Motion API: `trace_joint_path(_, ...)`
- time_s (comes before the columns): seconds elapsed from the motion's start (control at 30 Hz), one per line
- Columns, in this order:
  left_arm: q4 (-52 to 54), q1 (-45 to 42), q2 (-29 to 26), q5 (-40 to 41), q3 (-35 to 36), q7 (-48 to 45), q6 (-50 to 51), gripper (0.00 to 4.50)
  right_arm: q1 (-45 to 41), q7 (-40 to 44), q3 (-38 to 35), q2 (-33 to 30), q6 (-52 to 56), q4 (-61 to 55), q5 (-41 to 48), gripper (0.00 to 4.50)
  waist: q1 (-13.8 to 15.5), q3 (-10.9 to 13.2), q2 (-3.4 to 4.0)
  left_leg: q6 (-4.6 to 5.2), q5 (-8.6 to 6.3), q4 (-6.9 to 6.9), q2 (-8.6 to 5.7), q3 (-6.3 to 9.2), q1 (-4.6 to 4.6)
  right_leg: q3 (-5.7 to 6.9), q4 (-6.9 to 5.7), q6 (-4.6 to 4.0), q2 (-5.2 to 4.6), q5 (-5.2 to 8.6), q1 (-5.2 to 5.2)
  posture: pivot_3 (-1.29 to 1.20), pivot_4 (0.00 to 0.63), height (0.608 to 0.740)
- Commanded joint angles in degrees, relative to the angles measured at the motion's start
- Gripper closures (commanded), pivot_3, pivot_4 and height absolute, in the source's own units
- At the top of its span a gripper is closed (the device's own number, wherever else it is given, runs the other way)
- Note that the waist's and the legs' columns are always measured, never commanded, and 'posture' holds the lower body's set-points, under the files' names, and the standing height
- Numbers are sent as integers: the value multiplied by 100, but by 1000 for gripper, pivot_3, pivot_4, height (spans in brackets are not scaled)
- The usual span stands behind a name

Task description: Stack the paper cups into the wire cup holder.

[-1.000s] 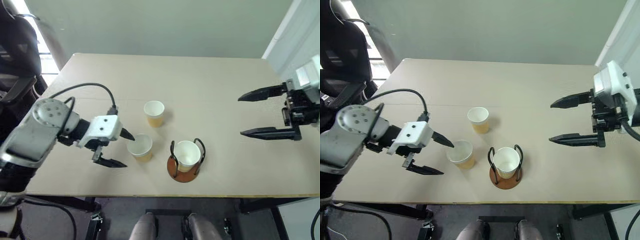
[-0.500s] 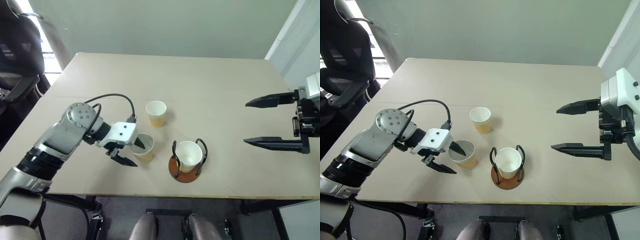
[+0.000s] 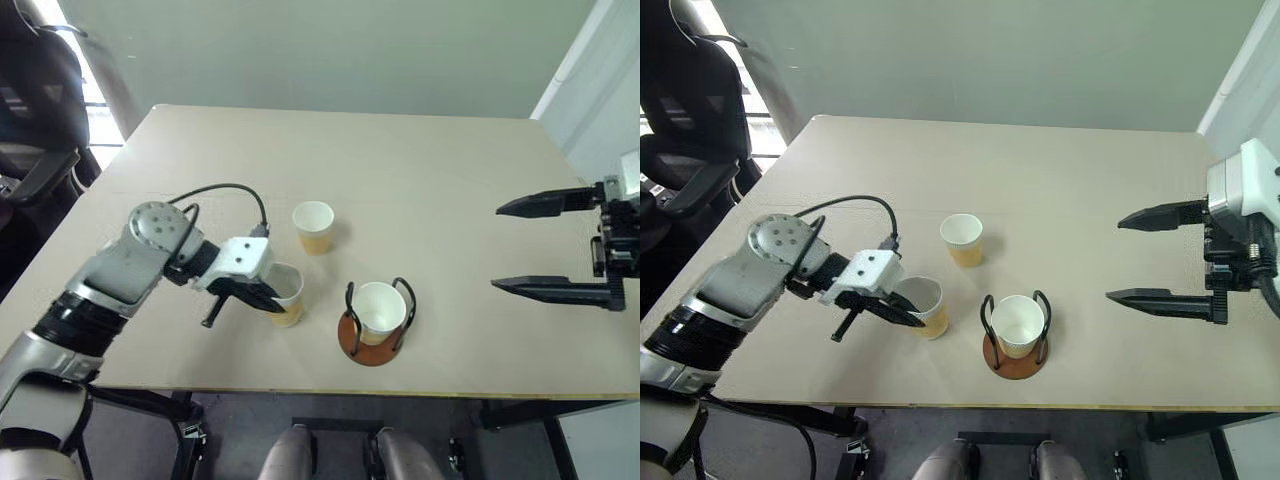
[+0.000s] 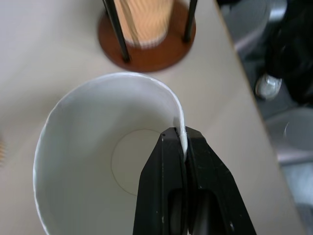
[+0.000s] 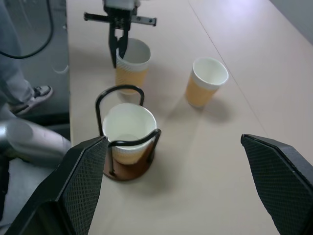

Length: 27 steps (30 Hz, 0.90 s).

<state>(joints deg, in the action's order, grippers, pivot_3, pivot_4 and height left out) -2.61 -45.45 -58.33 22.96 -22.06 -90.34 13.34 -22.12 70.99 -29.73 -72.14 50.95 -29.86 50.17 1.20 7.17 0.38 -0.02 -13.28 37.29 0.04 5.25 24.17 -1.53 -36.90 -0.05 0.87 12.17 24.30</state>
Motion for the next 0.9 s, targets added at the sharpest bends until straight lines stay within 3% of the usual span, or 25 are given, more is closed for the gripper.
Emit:
trace_joint_path(0.03,-3,-855,-53,818,421,-216,262,4483,98,114,-897,155,92,47,509,0,47,0,0,3,1,3,0,1,3,0,0,1,0,0,0,0,150,740)
trace_joint_path(0.2,-900,-2459,646,1252,326,-216,-95,4483,316,-70,-1264,191,54,35,559,0,82,0,1,22,-9,37,-6,3,8,-2,1,5,-4,-2,-12,0,150,740)
trace_joint_path(0.3,-1224,-2994,1105,1450,14,-216,-377,4483,314,-211,-1312,150,22,-24,610,0,63,1,7,37,-19,69,-9,1,17,-5,3,20,-7,-11,-16,0,150,740)
trace_joint_path(0.6,-1284,-3487,1657,1783,-1566,-216,-1229,4483,577,-525,-1786,62,266,-402,811,0,55,8,16,56,-32,97,-18,-8,24,-16,14,74,-10,-14,-32,0,150,740)
trace_joint_path(0.9,-1017,-3606,1817,2199,-2164,-216,-1297,4483,725,-854,-1866,25,335,-648,967,0,66,7,17,79,-48,110,-25,-15,40,-18,19,107,-16,4,-33,0,150,740)
